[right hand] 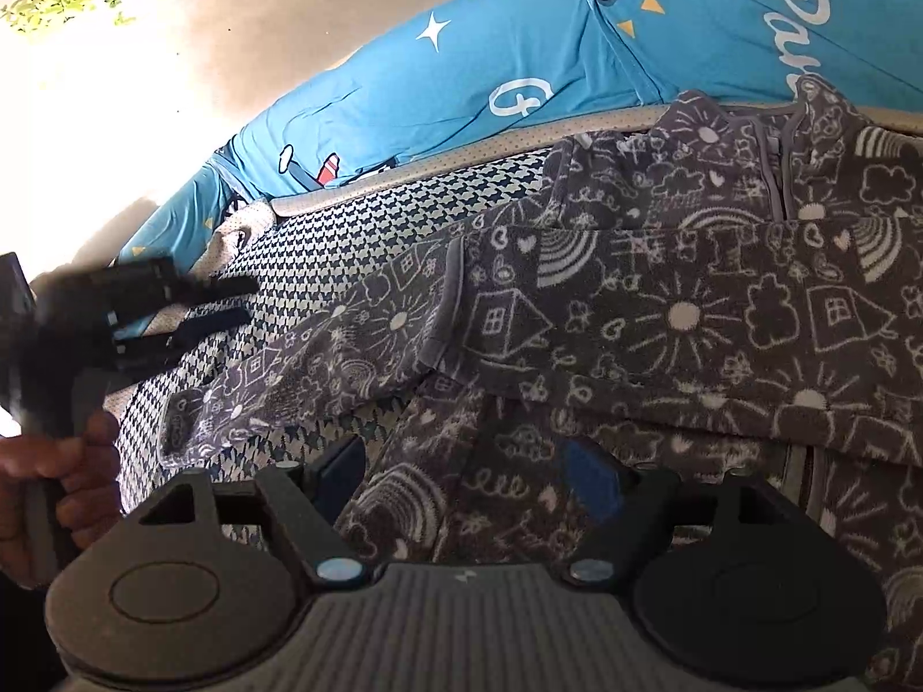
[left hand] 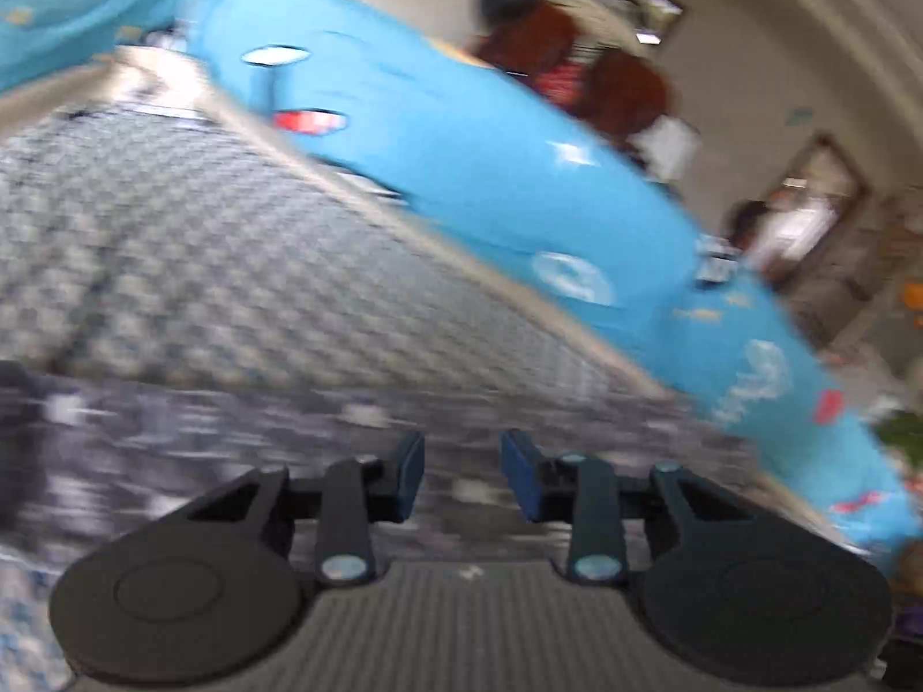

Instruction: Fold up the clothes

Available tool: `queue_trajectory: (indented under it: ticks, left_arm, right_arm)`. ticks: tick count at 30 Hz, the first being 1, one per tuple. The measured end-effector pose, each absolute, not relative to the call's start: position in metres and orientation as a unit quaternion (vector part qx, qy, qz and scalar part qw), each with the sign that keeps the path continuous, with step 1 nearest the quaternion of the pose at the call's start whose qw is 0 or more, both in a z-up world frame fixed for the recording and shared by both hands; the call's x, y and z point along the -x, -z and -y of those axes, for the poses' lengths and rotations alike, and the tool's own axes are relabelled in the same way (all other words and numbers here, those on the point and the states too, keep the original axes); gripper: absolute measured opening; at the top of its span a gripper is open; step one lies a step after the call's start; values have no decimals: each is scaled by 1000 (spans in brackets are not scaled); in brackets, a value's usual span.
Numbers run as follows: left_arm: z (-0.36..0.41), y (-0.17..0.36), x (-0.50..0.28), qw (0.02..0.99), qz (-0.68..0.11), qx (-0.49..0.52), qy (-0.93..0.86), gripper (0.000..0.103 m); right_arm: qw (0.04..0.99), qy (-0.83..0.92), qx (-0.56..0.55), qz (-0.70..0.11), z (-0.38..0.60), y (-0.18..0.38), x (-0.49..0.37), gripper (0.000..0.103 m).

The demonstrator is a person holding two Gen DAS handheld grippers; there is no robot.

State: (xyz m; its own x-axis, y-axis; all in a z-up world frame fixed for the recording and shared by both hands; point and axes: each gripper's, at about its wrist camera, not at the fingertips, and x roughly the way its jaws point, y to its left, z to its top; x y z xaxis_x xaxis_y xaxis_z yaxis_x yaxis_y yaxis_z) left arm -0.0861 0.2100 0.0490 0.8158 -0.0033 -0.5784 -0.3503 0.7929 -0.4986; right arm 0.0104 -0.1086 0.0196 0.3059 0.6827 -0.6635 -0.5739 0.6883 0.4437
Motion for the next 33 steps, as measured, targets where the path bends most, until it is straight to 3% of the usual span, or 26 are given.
queue_trajectory:
  ticks: [4, 11, 15, 23, 33]
  left_arm:
    - [-192, -57, 82, 915, -290, 244, -141, 71]
    - [-220, -51, 103, 889, -310, 189, -279, 88]
    - [-257, -49, 131, 865, -302, 204, -345, 89]
    - [-302, -27, 162, 827, -328, 256, -377, 71]
    - [-308, -19, 169, 812, -335, 278, -389, 73]
  right_arm:
    - [803, -391, -54, -447, 106, -18, -9, 78]
    - [799, -392, -47, -453, 103, -14, -8, 78]
    - [800, -388, -45, -456, 102, -12, -9, 78]
    - [797, -388, -36, -463, 98, -8, -9, 78]
    - [795, -387, -33, -467, 97, -8, -10, 78]
